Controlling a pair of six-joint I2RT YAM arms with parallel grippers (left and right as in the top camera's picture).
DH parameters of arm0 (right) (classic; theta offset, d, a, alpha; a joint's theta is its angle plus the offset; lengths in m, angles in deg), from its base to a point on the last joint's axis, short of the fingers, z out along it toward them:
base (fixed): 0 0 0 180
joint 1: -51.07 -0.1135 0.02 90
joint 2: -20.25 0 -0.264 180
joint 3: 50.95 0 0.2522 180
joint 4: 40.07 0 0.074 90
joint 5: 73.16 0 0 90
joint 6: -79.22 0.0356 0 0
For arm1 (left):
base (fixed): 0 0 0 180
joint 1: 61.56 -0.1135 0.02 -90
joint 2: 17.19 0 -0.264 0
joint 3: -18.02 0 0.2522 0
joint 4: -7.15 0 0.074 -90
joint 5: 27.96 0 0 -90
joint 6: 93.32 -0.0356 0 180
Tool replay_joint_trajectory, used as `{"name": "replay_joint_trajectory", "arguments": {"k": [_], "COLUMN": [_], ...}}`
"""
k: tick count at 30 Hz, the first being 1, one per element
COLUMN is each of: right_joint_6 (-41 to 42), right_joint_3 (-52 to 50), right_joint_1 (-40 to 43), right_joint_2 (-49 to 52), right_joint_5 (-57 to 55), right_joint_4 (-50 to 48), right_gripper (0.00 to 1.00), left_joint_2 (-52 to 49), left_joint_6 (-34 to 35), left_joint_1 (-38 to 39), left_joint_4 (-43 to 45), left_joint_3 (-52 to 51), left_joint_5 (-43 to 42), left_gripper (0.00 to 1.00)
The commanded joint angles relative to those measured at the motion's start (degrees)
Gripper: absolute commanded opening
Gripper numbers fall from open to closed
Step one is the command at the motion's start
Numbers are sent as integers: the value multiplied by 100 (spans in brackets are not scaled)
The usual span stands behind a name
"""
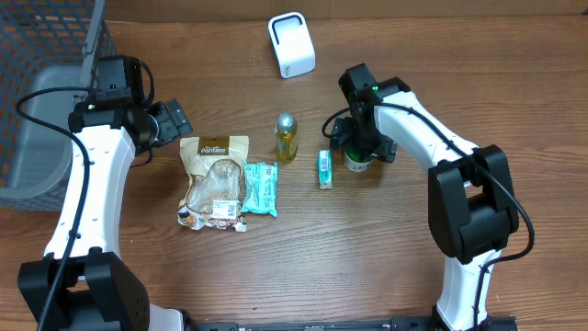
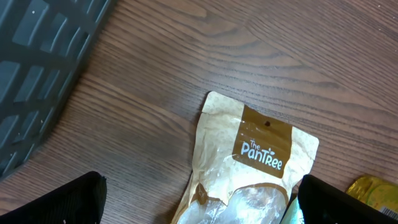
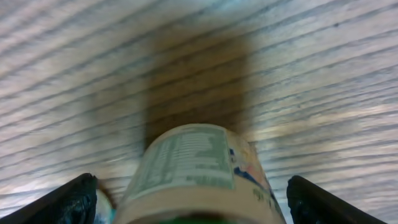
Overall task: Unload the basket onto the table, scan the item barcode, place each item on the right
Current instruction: 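Lift the green-capped jar with the right gripper and move it right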
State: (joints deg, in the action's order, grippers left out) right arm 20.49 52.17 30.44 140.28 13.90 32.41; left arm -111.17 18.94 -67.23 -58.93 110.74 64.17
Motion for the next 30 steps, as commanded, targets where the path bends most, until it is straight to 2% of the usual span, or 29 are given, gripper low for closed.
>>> {"name": "replay_joint_trajectory", "arguments": {"k": [1, 4, 9, 28, 29, 30], "right_joint_6": [48, 48, 46, 46, 46, 46], "right_joint_3": [-179, -181, -179, 177, 177, 177], "right_joint_1": [11, 11, 11, 11, 11, 11], "right_joint_2": [-9, -9, -11, -11, -11, -11], "right_joint_5": [2, 2, 4, 13, 13, 11], "right_joint_4": [-131, -168, -142, 153, 153, 155], "right_gripper": [93, 88, 74, 76, 81, 92], "left_joint_2": [61, 61, 61, 61, 61, 61], "left_joint_6": [-44, -44, -44, -44, -44, -44], "left_joint_1": [7, 7, 7, 7, 7, 7], "left_joint_4": [7, 7, 7, 7, 7, 7], "left_joint_3": [70, 70, 70, 70, 70, 70], "left_joint_5": [-26, -26, -26, -26, -26, -26], "left_gripper": [100, 99, 100, 99, 100, 100]}}
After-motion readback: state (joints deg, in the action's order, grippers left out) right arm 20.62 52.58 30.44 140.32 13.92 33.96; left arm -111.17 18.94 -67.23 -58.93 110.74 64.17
